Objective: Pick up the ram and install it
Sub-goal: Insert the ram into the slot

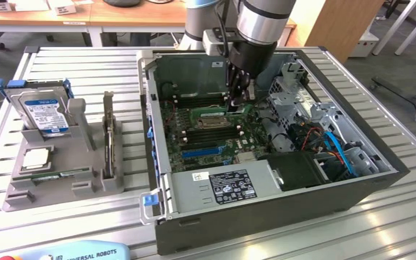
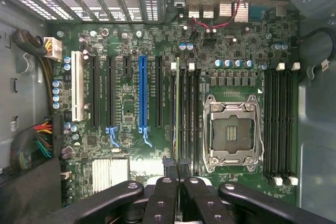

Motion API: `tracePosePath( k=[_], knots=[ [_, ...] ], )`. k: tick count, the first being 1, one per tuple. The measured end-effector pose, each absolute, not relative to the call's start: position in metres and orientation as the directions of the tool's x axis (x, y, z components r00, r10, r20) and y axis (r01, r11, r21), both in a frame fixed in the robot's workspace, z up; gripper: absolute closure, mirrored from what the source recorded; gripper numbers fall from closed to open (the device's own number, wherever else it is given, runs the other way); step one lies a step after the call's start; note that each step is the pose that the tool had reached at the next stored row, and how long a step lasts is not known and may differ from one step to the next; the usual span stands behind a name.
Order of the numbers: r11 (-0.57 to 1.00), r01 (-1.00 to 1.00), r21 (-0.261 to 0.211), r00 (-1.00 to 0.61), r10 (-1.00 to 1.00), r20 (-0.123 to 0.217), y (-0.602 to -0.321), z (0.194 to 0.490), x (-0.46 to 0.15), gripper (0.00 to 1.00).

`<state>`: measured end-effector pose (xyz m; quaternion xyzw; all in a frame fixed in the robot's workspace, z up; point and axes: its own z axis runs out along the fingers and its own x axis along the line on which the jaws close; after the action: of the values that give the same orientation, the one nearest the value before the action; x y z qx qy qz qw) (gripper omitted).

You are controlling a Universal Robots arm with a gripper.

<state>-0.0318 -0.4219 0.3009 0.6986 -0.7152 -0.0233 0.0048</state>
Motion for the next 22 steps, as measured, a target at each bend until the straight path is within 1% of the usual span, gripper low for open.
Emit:
tracePosePath(
  k=[22],
  knots=[
    [0.023,-0.999,0.04,-0.024,-0.999,-0.026,-0.422,0.275,-0.032,0.89]
  ],
)
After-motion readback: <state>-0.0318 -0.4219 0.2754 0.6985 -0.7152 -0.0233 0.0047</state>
